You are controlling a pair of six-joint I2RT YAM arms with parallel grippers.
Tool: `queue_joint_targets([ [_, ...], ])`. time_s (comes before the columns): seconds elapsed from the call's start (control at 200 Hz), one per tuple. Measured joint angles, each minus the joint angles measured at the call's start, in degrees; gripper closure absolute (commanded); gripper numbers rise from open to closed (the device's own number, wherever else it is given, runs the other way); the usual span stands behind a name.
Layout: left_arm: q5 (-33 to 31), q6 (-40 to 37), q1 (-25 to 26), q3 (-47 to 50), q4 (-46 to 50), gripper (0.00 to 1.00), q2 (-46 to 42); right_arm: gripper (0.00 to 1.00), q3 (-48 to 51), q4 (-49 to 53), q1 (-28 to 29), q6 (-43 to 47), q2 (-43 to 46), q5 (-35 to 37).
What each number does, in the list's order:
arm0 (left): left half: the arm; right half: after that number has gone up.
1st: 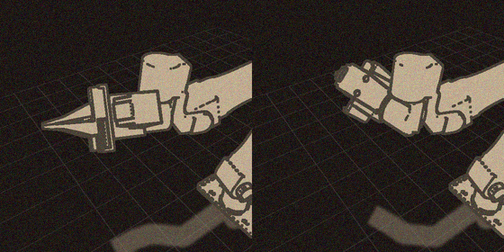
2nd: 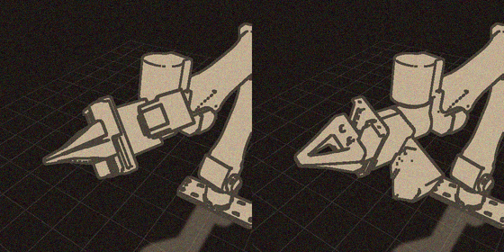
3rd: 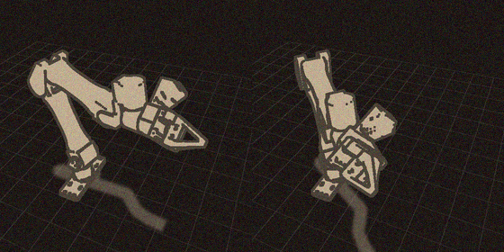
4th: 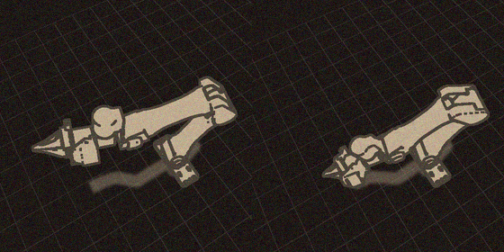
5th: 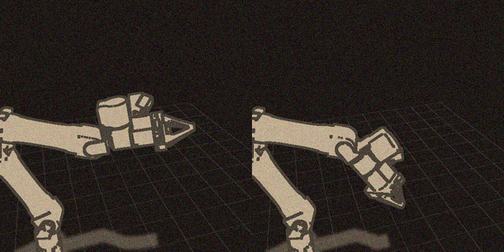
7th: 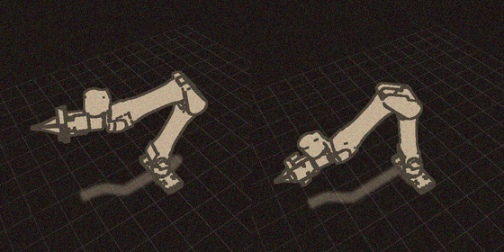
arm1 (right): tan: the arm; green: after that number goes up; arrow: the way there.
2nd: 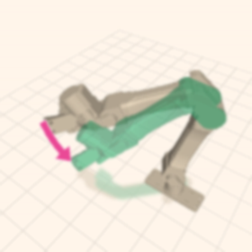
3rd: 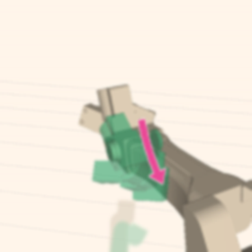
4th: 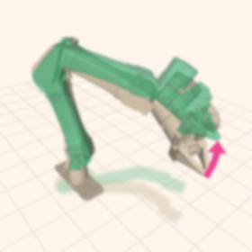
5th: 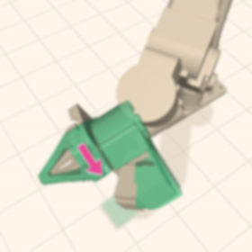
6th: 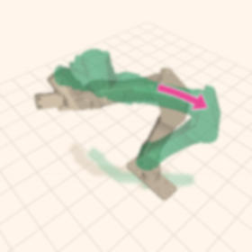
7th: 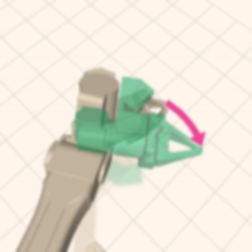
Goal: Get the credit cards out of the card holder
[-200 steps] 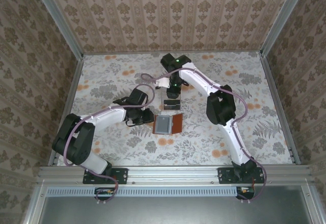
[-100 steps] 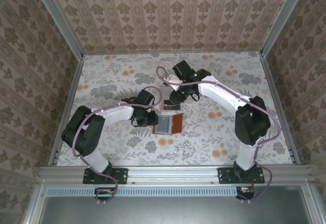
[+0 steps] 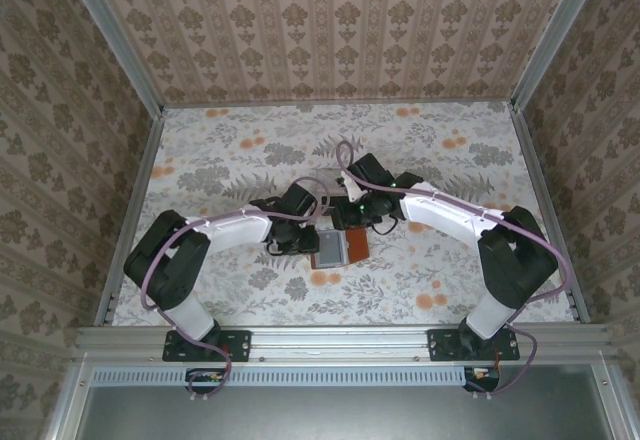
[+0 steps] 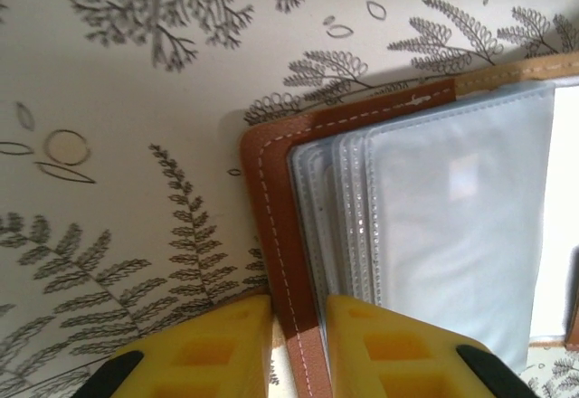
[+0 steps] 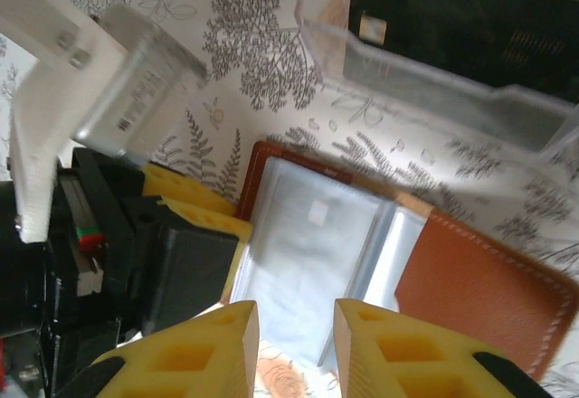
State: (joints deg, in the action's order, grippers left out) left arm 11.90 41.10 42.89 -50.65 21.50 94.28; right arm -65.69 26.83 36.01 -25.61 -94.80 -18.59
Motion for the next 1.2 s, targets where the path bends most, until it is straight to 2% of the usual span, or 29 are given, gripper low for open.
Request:
queue_joint_targets([
  [0.25,-0.83,0.92,0.83,-1.07,0.2,0.76,-1.53,0.77,3.06,-4.85,-0.39,-4.87,-4.48,-6.67],
  [0.7,-1.73,1.4,0.94,-2.34,0.85,0.94,-0.15,0.8,6.43,-12.02,-0.94,-9.81,-6.49,-13.16],
  [1.2,-0.39,1.38,0.09,0.15,-0.81,1.0,0.5,0.8,5.75,-16.37,1.73,-14.58,-11.89,-15.19],
])
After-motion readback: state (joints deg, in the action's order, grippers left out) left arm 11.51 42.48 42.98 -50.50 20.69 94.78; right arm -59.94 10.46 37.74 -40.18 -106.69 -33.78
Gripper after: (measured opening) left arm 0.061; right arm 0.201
